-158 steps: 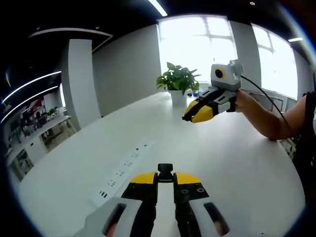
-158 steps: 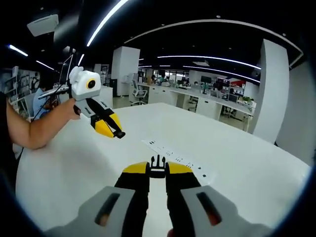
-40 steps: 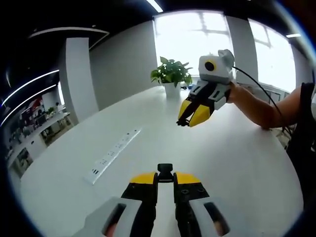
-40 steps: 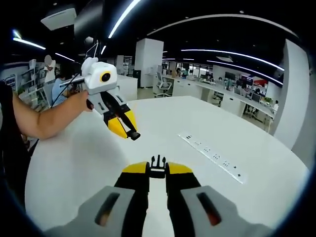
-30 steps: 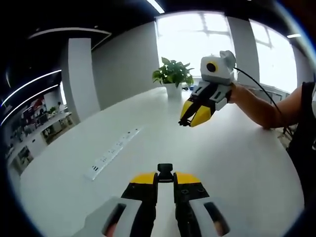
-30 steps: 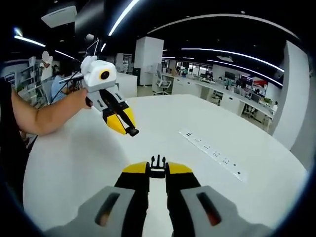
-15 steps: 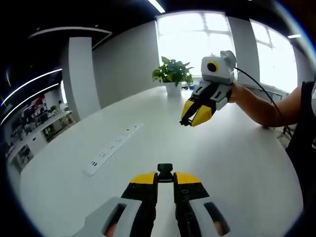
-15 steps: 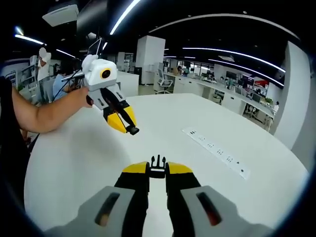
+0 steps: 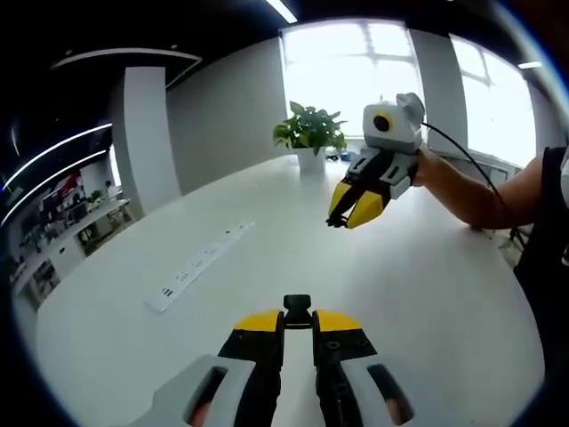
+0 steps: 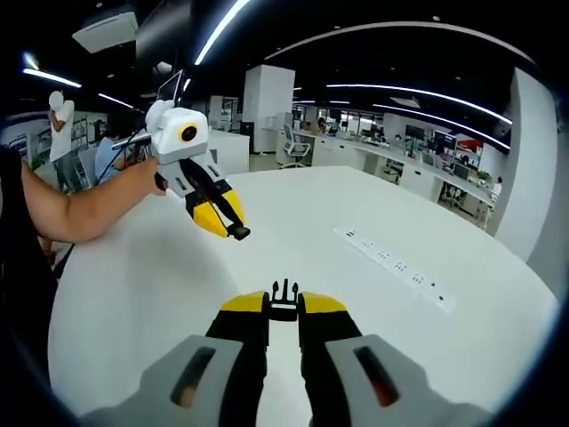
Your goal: Snap the two parts of the plastic buckle together until the buckle closes and remains connected.
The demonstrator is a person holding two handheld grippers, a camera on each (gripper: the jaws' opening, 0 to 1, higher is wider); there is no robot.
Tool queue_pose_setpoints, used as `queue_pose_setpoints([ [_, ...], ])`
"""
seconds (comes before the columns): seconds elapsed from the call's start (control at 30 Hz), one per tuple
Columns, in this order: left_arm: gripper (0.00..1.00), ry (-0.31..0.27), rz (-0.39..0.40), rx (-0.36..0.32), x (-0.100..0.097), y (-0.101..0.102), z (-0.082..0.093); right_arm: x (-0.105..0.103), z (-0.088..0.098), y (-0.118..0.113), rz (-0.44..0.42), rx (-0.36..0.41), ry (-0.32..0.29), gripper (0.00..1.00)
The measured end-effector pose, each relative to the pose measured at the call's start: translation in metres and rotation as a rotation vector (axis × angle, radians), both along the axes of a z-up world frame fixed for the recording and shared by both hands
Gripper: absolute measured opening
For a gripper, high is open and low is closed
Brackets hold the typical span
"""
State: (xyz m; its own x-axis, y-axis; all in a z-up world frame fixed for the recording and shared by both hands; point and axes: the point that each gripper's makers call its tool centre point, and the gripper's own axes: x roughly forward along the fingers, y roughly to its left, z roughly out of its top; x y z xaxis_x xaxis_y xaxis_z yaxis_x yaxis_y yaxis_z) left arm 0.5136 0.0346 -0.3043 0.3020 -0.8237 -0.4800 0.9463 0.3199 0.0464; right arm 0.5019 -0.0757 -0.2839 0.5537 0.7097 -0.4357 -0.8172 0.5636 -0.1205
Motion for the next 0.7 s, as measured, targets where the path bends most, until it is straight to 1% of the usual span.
queue_pose_setpoints([
  [0.7,0.10,0.017,-0.002,0.010,-0.016,0.003,-0.007,-0.013,0.000,0.003,0.005,0.006,-0.004,0.11],
])
